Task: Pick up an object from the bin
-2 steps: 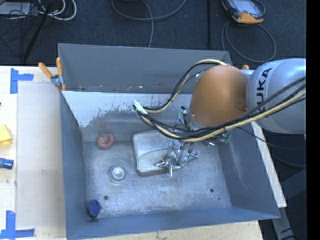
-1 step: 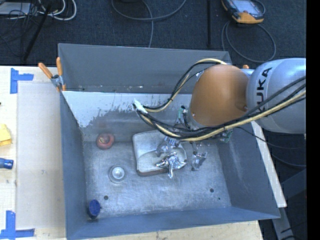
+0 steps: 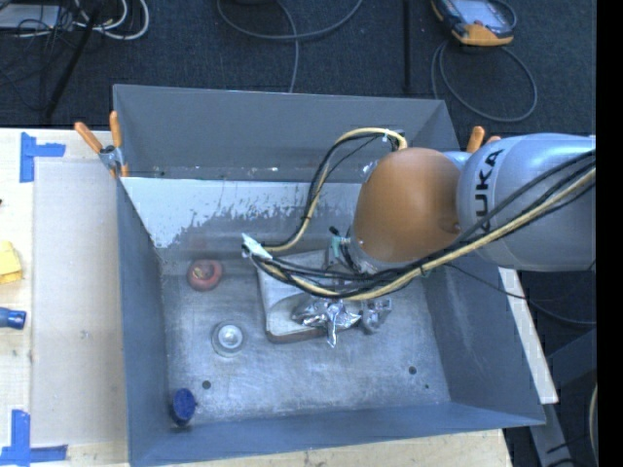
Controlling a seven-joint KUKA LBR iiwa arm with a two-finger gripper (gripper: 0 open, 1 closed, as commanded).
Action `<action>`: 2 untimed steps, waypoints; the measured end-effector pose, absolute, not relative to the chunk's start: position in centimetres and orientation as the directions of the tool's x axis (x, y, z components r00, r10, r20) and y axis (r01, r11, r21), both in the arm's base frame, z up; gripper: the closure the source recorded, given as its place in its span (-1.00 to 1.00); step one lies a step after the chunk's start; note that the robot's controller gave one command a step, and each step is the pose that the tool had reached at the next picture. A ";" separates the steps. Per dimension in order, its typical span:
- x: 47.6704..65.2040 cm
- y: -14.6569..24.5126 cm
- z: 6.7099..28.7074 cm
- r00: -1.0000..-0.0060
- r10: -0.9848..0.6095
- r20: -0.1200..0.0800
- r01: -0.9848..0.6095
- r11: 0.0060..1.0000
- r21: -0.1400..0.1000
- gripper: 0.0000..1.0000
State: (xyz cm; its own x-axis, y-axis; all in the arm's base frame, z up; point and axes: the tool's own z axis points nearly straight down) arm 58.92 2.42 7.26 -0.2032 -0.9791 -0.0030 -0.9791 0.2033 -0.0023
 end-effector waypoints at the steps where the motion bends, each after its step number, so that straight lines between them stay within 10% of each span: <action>1: 59.2 2.0 7.6 -0.209 -0.978 0.000 -0.978 0.209 -0.012 1.00; 2: 58.7 -0.2 22.1 -0.154 -0.988 -0.002 -0.988 0.154 -0.008 1.00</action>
Offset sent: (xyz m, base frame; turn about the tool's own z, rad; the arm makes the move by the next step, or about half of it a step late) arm 0.0000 0.0000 0.0000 0.0000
